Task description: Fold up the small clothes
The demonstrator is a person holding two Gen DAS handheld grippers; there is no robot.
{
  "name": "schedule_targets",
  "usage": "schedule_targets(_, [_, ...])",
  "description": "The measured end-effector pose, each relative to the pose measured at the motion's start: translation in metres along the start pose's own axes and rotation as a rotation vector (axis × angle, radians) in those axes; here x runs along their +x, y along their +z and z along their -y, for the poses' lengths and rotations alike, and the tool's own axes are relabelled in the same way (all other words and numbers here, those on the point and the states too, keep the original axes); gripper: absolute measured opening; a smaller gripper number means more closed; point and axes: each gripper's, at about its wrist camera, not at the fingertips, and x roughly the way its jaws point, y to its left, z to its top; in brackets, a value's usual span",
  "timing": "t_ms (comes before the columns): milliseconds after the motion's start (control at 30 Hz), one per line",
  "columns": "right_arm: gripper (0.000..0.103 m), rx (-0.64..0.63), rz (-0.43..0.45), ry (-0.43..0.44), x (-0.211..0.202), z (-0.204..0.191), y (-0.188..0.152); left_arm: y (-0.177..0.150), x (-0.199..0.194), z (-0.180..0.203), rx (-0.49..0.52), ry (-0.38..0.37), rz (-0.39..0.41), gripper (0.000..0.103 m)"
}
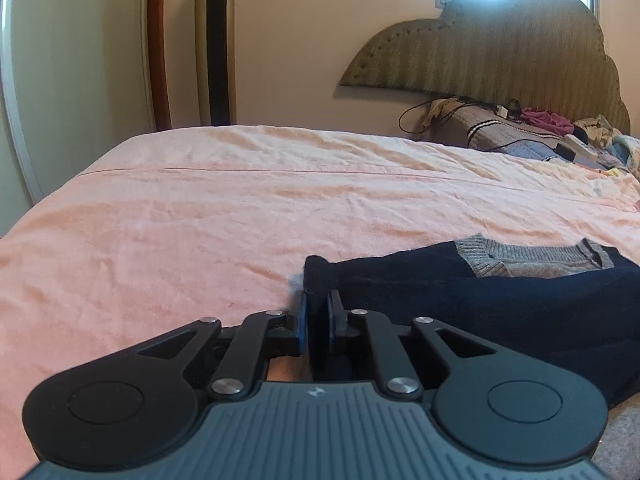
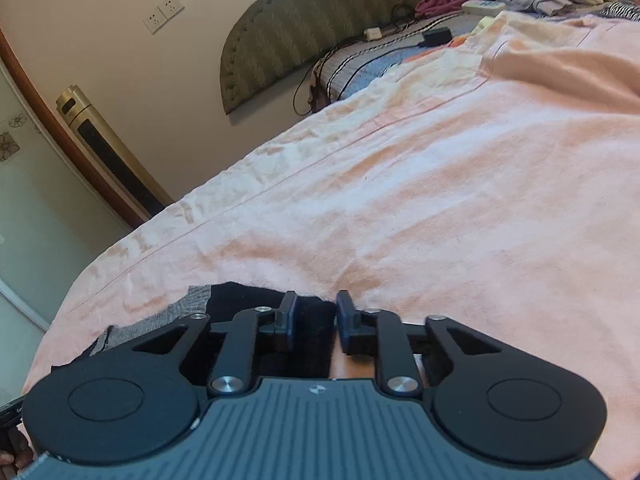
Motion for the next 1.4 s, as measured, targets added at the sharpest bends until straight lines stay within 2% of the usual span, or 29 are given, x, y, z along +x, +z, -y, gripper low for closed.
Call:
schedule_targets(67, [0.040,-0.076,0.048,0.017,-0.025,-0.017,-0.005,-0.005,-0.026,0.002,-0.002,-0.039,0.063,0.020])
schedule_targets(133, [0.044,-0.157,-0.001,0.100,-0.033,-0.042,-0.016,-0.012,-0.041,0.011,-0.005,-0.137,0.090,0.035])
schedule_targets(167, [0.050,-0.201,-0.044,0.137,-0.030,-0.056,-0.023,-0.015,-0.040,0.021,0.016,-0.169,0.071,0.041])
schedule_targets(200, [0.060,-0.249,-0.088,0.154,-0.024,-0.069,-0.032,-0.018,-0.036,0.033,0.047,-0.181,0.036,0.041])
schedule_targets(267, [0.066,-0.366,-0.170,0.094,-0.004,-0.086,-0.054,-0.026,-0.015,0.052,0.083,-0.124,-0.074,0.041])
schedule_targets(300, [0.063,-0.422,-0.159,0.063,0.002,-0.087,-0.064,-0.031,-0.014,0.054,0.112,-0.087,-0.025,0.042])
schedule_targets(333, [0.065,-0.486,-0.119,0.043,0.002,-0.086,-0.071,-0.034,-0.010,0.055,0.135,-0.077,-0.018,0.042])
schedule_targets(400, [0.065,-0.433,-0.111,0.033,0.002,-0.078,-0.065,-0.029,-0.012,0.051,0.118,-0.062,-0.039,0.042])
schedule_targets(467, [0.065,-0.419,-0.122,-0.045,-0.007,-0.083,-0.060,-0.031,-0.029,0.050,0.139,0.009,-0.037,0.040])
schedule_targets(500, [0.066,-0.412,-0.116,-0.056,-0.018,-0.086,-0.061,-0.033,-0.040,0.046,0.125,0.006,-0.037,0.041])
schedule_targets(567, [0.072,-0.407,-0.108,0.026,-0.046,-0.090,-0.071,-0.044,-0.069,0.032,0.081,-0.091,-0.032,0.043])
schedule_targets(600, [0.083,-0.413,-0.111,0.051,-0.054,-0.089,-0.079,-0.051,-0.078,0.028,0.068,-0.115,-0.042,0.051])
schedule_targets(633, [0.087,-0.427,-0.124,0.046,-0.058,-0.087,-0.088,-0.060,-0.081,0.026,0.072,-0.115,-0.066,0.056])
schedule_targets(667, [0.090,-0.452,-0.161,0.016,-0.055,-0.082,-0.098,-0.071,-0.081,0.025,0.087,-0.097,-0.101,0.058])
schedule_targets(700, [0.089,-0.514,-0.136,-0.029,-0.056,-0.079,-0.108,-0.081,-0.085,0.023,0.105,-0.085,-0.079,0.059])
schedule_targets(733, [0.089,-0.567,-0.121,-0.119,-0.065,-0.078,-0.117,-0.090,-0.095,0.020,0.118,-0.047,-0.051,0.059])
schedule_targets(800, [0.085,-0.491,-0.106,-0.112,-0.091,-0.071,-0.119,-0.098,-0.116,0.010,0.061,-0.017,-0.067,0.061])
schedule_targets(833, [0.086,-0.458,-0.094,-0.088,-0.110,-0.067,-0.122,-0.104,-0.131,0.002,0.008,-0.037,-0.084,0.063])
schedule_targets(900, [0.095,-0.434,-0.095,-0.084,-0.139,-0.056,-0.132,-0.121,-0.155,-0.010,-0.072,-0.080,-0.126,0.074])
schedule_targets(967, [0.095,-0.388,-0.147,-0.098,-0.158,-0.040,-0.147,-0.140,-0.180,-0.014,-0.103,-0.112,-0.122,0.078])
schedule_targets(1000, [0.093,-0.358,-0.163,-0.083,-0.166,-0.032,-0.155,-0.147,-0.189,-0.015,-0.116,-0.130,-0.119,0.078])
schedule_targets(1067, [0.085,-0.404,-0.142,-0.032,-0.182,-0.029,-0.172,-0.160,-0.203,-0.019,-0.162,-0.186,-0.109,0.077])
schedule_targets(1100, [0.064,-0.433,-0.141,-0.032,-0.187,-0.032,-0.176,-0.163,-0.206,-0.017,-0.161,-0.193,-0.102,0.073])
schedule_targets(1133, [0.048,-0.416,-0.147,-0.022,-0.191,-0.032,-0.175,-0.164,-0.207,-0.015,-0.141,-0.174,-0.097,0.063])
schedule_targets(1167, [0.017,-0.365,-0.172,0.010,-0.191,-0.027,-0.170,-0.163,-0.207,-0.011,-0.111,-0.128,-0.094,0.029])
schedule_targets(1200, [0.008,-0.331,-0.181,0.025,-0.191,-0.024,-0.167,-0.161,-0.204,-0.010,-0.096,-0.089,-0.100,0.003])
schedule_targets(1267, [0.007,-0.326,-0.171,0.024,-0.195,-0.024,-0.164,-0.155,-0.204,-0.020,-0.153,-0.109,-0.127,0.002])
schedule_targets(1333, [0.007,-0.307,-0.124,0.025,-0.208,-0.023,-0.161,-0.149,-0.217,-0.022,-0.115,-0.074,-0.090,0.002])
schedule_targets(1400, [0.007,-0.262,-0.109,0.018,-0.213,-0.011,-0.162,-0.152,-0.225,-0.025,-0.090,-0.079,-0.077,0.002])
